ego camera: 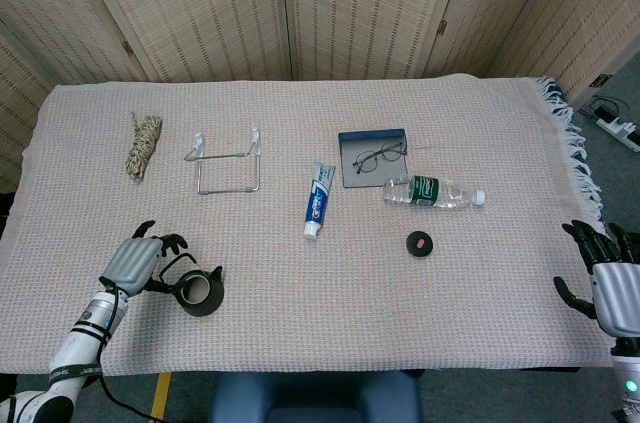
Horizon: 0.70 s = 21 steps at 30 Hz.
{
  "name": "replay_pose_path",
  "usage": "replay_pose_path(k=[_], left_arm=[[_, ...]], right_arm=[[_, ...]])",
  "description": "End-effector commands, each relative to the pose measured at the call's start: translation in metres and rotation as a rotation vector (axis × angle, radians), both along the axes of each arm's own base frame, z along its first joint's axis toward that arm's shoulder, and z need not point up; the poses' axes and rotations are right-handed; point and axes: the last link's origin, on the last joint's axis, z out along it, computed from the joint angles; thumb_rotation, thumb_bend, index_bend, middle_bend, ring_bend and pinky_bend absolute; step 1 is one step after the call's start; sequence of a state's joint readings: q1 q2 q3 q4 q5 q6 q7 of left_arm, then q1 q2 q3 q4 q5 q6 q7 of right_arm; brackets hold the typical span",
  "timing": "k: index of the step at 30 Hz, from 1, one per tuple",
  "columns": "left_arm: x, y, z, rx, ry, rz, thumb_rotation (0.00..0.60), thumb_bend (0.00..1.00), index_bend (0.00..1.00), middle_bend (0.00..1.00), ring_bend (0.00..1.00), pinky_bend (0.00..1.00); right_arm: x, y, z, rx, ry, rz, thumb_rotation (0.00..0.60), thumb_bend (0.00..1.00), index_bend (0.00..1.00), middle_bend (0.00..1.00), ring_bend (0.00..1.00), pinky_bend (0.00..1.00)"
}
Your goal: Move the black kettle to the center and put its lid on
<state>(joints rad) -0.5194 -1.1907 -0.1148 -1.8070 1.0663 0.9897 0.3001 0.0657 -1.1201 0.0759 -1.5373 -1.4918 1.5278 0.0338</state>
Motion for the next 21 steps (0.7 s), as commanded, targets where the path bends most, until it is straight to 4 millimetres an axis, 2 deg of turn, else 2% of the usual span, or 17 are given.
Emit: replay_pose_path(k=[1,9,12,13,21], left_arm=[[0.001,0.004,-0.004,0.027,0.033,-0.009,0.444,0.18,0.32,0.37,0.39,0.06],[-0.001,0.006,-0.01,0.049,0.083,-0.012,0.451,0.18,0.35,0.39,0.42,0.06],[-0.004,0.008,-0.013,0.057,0.099,-0.02,0.577,0.18,0.37,0.4,0.42,0.06],[-0.005,0.008,-0.014,0.06,0.105,-0.02,0.6,0.18,0.37,0.4,0.43,0.06],[-0.014,0.014,-0.017,0.081,0.121,-0.017,0.6,0.21,0.4,0.42,0.45,0.06]], right_arm=[[-0.001,0.0,0.0,0.0,-0.001,-0.004,0.6,0.32,0.15,0.18,0.22,0.07],[-0.004,-0.002,0.0,-0.001,-0.006,-0.007,0.6,0.32,0.16,0.19,0.22,0.07],[-0.005,-0.002,0.0,0.002,-0.007,-0.009,0.6,0.32,0.17,0.19,0.22,0.07],[-0.005,-0.002,-0.001,0.003,-0.009,-0.011,0.6,0.32,0.17,0.19,0.22,0.07],[-0.007,-0.002,0.0,-0.005,-0.012,-0.014,0.6,0.32,0.17,0.19,0.22,0.07]])
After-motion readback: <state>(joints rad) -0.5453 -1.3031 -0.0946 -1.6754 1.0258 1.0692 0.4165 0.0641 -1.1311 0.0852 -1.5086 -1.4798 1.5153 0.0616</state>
